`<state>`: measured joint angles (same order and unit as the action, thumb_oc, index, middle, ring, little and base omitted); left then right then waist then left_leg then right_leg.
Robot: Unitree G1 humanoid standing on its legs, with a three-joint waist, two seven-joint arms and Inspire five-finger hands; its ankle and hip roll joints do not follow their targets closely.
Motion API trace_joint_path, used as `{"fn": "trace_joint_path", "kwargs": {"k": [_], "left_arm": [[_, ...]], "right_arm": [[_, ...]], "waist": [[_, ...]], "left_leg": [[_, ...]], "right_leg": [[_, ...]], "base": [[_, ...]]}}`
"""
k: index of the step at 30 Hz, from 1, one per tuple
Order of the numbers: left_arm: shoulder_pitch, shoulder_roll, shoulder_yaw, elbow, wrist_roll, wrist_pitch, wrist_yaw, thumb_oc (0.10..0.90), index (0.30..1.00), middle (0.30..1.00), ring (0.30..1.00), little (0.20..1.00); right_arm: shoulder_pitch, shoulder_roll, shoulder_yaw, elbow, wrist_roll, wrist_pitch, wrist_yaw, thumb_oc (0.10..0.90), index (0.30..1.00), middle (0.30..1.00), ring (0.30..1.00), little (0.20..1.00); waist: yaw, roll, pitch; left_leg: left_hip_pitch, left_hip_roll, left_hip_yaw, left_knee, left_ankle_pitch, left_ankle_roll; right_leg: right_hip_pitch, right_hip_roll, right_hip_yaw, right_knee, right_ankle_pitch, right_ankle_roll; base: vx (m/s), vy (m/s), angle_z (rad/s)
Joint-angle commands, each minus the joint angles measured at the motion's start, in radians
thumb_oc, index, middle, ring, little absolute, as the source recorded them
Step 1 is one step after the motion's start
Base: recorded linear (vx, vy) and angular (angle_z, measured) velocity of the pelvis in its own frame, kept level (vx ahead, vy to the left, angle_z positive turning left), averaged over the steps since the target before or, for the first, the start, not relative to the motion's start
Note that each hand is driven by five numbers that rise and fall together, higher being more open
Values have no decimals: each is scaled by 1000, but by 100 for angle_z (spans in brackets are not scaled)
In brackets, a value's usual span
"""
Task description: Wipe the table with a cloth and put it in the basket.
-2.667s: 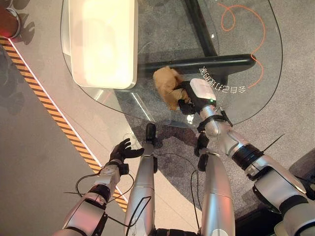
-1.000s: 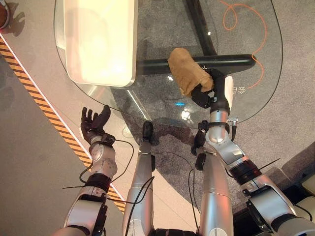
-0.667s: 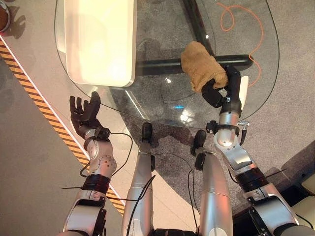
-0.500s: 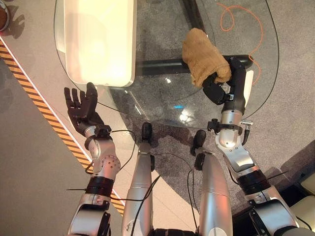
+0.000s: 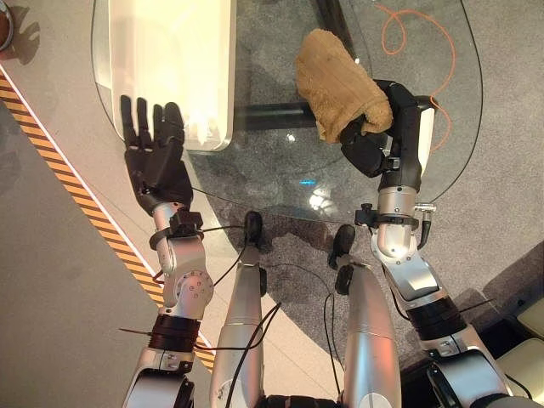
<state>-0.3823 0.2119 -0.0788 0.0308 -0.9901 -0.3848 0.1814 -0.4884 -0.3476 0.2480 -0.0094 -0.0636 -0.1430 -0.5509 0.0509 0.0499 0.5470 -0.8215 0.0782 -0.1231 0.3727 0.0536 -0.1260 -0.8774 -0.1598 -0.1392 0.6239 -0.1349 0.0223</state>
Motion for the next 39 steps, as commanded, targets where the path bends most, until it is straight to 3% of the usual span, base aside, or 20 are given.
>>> {"fn": "trace_joint_path", "kwargs": {"k": [1,4,9,15,26,39], "left_arm": [[-21,62,24,-151,-11,13,-116,800,900,900,900,900],[-35,72,8,-158,-62,59,-169,800,900,900,900,900],[-86,75,-53,-163,-225,194,-285,800,900,900,900,900],[-152,52,-102,-152,-294,246,-335,800,900,900,900,900],[-226,-17,-145,-132,-419,282,-378,800,900,900,900,900],[-273,-45,-130,-117,-436,217,-464,800,900,900,900,900]], "right_arm": [[-86,14,-56,-278,-21,-233,39,100,300,300,300,200],[-92,8,-54,-286,4,-252,67,100,300,300,300,200],[-126,-1,-26,-302,16,-282,121,100,300,300,300,200],[-174,-10,10,-292,39,-292,145,100,300,300,300,200],[-214,16,53,-285,45,-282,181,100,300,300,300,200],[-229,33,67,-269,35,-262,186,100,300,300,300,200]], "waist": [[-14,-19,-27],[-18,-22,-27],[-29,-28,-27],[-43,-32,-27],[-61,-38,-27],[-70,-40,-27]], "left_leg": [[28,-101,102,18,-41,141],[32,-99,106,17,-41,141],[37,-94,113,17,-43,140],[41,-92,122,12,-42,137],[45,-90,128,8,-43,129],[50,-89,130,1,-45,123]], "right_leg": [[73,98,27,-147,92,1],[77,97,28,-151,95,3],[78,96,32,-151,100,7],[79,98,40,-159,103,9],[82,101,49,-166,101,10],[83,104,54,-170,97,7]], "base": [[0,0,0],[0,0,0],[0,0,0],[0,0,0],[-1,4,-1],[0,0,0]]}}
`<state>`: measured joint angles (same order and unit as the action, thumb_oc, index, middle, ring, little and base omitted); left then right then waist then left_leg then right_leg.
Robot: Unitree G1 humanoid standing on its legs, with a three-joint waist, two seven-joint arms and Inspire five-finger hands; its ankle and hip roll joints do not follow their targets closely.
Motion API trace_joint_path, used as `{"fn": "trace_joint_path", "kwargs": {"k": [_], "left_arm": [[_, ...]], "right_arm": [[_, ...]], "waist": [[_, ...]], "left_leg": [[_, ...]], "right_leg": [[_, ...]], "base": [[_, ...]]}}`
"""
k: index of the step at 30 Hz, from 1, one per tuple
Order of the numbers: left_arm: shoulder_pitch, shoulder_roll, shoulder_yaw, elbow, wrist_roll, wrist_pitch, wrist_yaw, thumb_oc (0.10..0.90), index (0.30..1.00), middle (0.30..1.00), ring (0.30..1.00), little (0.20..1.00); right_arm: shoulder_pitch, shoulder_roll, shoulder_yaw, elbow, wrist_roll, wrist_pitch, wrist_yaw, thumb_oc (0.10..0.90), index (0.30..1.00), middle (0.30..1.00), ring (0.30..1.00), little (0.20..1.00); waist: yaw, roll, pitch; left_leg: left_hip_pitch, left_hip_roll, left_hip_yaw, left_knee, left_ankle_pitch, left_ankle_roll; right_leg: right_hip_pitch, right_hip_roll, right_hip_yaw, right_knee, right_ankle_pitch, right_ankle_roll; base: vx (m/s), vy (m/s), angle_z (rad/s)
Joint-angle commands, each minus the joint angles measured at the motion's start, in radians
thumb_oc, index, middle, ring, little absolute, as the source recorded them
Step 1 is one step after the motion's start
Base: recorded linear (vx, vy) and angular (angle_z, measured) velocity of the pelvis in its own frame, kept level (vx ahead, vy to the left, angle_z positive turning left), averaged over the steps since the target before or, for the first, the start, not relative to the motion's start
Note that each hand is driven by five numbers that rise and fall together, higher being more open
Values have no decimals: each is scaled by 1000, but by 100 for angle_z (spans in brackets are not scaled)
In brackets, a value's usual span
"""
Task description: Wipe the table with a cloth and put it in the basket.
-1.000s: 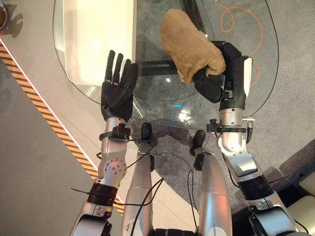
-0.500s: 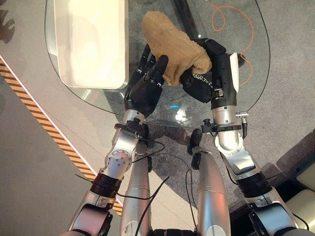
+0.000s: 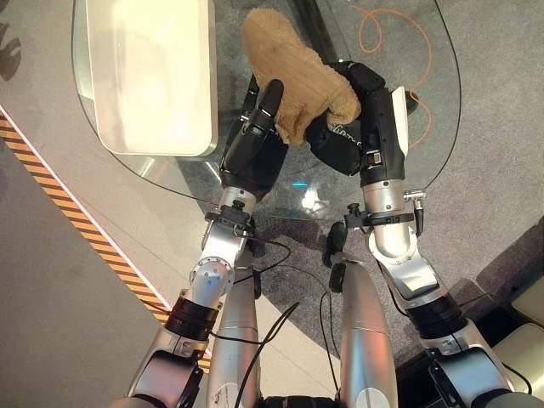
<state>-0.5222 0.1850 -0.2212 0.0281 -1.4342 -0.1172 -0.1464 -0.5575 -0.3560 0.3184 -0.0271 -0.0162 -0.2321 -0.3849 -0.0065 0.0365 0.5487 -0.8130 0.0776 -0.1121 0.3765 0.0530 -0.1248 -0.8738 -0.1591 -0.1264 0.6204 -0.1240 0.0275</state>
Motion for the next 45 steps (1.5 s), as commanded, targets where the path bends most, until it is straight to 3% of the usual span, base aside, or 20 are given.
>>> {"fn": "trace_joint_path", "kwargs": {"k": [1,10,18,26,36,37,38,39,45], "left_arm": [[-135,-21,16,-114,14,-59,-146,800,900,900,900,900],[-141,-18,56,-139,29,-138,-190,800,900,900,900,900],[-148,-13,62,-152,55,-135,-189,800,900,900,900,900],[-144,-6,61,-151,64,-121,-193,800,900,900,900,900],[-133,10,64,-152,66,-134,-202,800,900,900,900,900],[-134,9,65,-152,67,-135,-203,737,846,846,846,837],[-136,9,66,-154,74,-146,-199,309,479,479,479,409],[-137,8,65,-155,78,-154,-192,100,300,300,300,200],[-142,8,65,-152,101,-163,-187,100,300,300,300,200]], "right_arm": [[-160,45,-3,-249,-17,-169,20,100,300,300,300,200],[-146,43,-16,-241,-20,-154,30,100,300,300,300,200],[-141,44,-16,-247,-15,-130,67,100,300,300,300,200],[-150,13,17,-226,-76,-53,130,100,300,300,300,200],[-146,-24,12,-208,-66,-45,153,100,300,300,300,200],[-146,-24,11,-207,-65,-45,154,100,300,300,300,200],[-147,-25,11,-208,-65,-42,154,100,300,300,300,200],[-148,-26,11,-208,-64,-41,154,100,300,300,300,200],[-150,-23,12,-204,-65,-42,154,100,300,300,300,200]], "waist": [[-13,-26,-29],[-13,-21,-29],[-13,-22,-29],[-8,-21,-29],[-7,-24,-29],[-7,-24,-29],[-7,-23,-29],[-7,-23,-29],[-7,-23,-29]], "left_leg": [[40,-88,118,-1,-45,121],[41,-88,115,0,-48,119],[35,-91,112,4,-49,120],[32,-93,111,2,-48,121],[28,-94,107,8,-50,123],[28,-94,107,8,-50,123],[28,-94,106,6,-50,123],[28,-94,106,6,-50,123],[23,-94,104,11,-51,123]], "right_leg": [[78,103,41,-166,85,2],[75,103,46,-160,79,-1],[68,104,47,-153,77,-1],[62,102,42,-150,77,1],[58,102,39,-143,76,2],[58,102,39,-144,76,2],[56,103,40,-142,75,3],[55,103,40,-141,75,3],[49,105,41,-134,73,3]], "base": [[0,0,0],[0,7,-2],[0,0,0],[0,0,0],[0,0,0],[0,0,0],[0,0,0],[0,0,0],[0,0,0]]}}
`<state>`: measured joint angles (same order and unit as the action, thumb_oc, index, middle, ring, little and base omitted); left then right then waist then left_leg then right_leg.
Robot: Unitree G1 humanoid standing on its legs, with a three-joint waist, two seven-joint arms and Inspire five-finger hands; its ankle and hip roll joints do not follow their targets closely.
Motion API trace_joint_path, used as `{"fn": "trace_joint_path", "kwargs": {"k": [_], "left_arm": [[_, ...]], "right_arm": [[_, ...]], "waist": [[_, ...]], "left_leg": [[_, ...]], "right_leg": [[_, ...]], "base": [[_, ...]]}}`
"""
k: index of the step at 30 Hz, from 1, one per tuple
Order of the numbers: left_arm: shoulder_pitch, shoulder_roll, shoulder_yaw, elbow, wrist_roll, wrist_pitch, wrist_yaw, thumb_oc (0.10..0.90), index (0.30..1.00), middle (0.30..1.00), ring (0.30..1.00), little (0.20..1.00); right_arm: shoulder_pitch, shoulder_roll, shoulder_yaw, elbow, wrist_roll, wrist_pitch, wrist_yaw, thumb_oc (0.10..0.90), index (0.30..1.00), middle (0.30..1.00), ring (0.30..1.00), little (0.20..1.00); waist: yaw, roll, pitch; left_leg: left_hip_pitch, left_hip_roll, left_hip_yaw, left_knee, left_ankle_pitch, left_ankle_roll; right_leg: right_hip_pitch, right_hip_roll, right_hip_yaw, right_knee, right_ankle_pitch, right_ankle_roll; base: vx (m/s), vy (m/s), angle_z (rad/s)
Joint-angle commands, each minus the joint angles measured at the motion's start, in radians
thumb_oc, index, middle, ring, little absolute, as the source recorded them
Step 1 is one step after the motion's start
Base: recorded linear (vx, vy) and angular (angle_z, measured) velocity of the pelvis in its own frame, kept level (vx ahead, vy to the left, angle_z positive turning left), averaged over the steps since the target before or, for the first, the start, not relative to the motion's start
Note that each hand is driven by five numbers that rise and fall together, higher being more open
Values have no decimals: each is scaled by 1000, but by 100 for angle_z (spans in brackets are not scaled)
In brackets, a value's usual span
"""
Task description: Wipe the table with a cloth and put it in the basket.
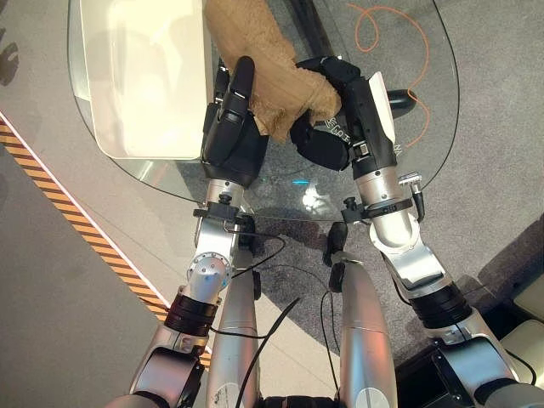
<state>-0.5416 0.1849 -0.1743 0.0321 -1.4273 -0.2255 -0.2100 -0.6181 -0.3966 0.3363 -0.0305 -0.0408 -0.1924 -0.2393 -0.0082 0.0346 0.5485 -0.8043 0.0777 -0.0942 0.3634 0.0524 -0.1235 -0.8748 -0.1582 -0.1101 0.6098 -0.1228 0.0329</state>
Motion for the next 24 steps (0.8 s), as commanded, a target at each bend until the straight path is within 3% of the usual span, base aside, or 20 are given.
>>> {"fn": "trace_joint_path", "kwargs": {"k": [1,22,23,24], "left_arm": [[-123,8,18,-155,96,-54,-122,100,300,300,300,200],[-119,6,24,-159,107,-58,-117,100,300,300,300,200],[-120,6,25,-159,107,-59,-117,100,300,300,300,200],[-120,8,26,-156,106,-71,-119,100,300,300,300,200]], "right_arm": [[-89,17,-6,-198,-40,-85,8,100,300,300,300,200],[-89,28,-11,-202,-43,-85,11,100,300,300,300,200],[-90,29,-11,-201,-43,-85,10,240,420,420,420,340],[-89,27,-10,-198,-41,-88,5,723,834,834,834,823]], "waist": [[-6,-22,-28],[-5,-21,-28],[-5,-21,-28],[-5,-20,-28]], "left_leg": [[14,-94,86,23,-51,121],[13,-96,85,24,-53,122],[13,-97,85,24,-53,122],[12,-97,85,26,-54,122]], "right_leg": [[51,104,25,-125,72,-3],[50,107,25,-127,71,-4],[50,107,25,-127,71,-4],[48,106,25,-124,70,-4]], "base": [[0,0,0],[0,0,0],[0,0,0],[0,0,0]]}}
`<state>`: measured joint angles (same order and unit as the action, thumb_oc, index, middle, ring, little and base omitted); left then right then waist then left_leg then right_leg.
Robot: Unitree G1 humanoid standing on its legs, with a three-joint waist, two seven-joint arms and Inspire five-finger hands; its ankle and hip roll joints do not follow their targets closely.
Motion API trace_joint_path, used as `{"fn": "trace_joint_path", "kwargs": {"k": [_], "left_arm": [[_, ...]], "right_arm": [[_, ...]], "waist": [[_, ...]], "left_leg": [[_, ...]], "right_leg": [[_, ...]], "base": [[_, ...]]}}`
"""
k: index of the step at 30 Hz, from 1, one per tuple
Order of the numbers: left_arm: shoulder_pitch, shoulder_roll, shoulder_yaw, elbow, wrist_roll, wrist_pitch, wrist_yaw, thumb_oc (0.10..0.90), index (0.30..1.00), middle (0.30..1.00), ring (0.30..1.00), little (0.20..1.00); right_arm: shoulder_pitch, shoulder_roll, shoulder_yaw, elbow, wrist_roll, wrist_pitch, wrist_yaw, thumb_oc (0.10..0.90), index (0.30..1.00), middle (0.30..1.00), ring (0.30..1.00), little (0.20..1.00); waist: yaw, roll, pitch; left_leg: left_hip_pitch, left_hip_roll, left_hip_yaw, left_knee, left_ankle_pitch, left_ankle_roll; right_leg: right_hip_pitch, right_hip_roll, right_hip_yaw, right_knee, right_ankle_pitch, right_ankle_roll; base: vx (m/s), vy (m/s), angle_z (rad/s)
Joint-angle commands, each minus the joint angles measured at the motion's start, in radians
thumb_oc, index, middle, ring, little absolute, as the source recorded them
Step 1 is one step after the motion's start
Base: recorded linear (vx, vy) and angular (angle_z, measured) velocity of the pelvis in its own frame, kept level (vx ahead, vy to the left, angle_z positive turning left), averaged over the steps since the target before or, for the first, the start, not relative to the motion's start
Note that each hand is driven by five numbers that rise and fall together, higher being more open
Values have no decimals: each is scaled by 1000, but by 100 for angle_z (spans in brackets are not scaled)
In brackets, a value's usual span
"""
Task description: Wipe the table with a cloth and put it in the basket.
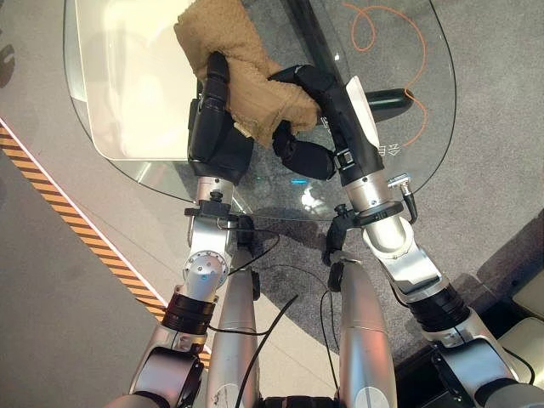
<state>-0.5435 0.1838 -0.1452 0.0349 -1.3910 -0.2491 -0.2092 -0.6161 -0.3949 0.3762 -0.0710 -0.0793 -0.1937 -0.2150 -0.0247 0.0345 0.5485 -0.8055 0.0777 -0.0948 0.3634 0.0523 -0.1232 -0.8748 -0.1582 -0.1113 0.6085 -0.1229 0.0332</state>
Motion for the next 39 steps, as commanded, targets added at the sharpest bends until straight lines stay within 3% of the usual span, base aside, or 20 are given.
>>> {"fn": "trace_joint_path", "kwargs": {"k": [1,12,29,39], "left_arm": [[-117,9,-3,-158,69,-51,-119,100,300,300,300,200],[-114,-18,28,-154,68,-199,-39,100,300,300,300,200],[-109,-34,54,-158,147,-329,103,100,300,300,300,200],[-115,-24,71,-150,216,-358,157,100,300,300,300,200]], "right_arm": [[-90,24,-50,-157,-2,-89,-21,800,900,900,900,900],[-96,46,-60,-154,-18,-82,-33,800,900,900,900,900],[-99,57,-67,-150,-30,-83,-43,800,900,900,900,900],[-99,56,-76,-143,-31,-67,-63,800,900,900,900,900]], "waist": [[12,-20,-29],[18,-24,-29],[24,-26,-29],[26,-25,-29]], "left_leg": [[13,-96,85,26,-54,122],[10,-101,78,28,-54,122],[12,-101,78,12,-43,119],[7,-102,74,12,-41,116]], "right_leg": [[48,106,26,-122,70,-4],[47,108,25,-123,69,-5],[50,109,18,-131,71,-3],[46,109,15,-131,71,-2]], "base": [[0,0,0],[0,0,0],[0,0,0],[0,0,0]]}}
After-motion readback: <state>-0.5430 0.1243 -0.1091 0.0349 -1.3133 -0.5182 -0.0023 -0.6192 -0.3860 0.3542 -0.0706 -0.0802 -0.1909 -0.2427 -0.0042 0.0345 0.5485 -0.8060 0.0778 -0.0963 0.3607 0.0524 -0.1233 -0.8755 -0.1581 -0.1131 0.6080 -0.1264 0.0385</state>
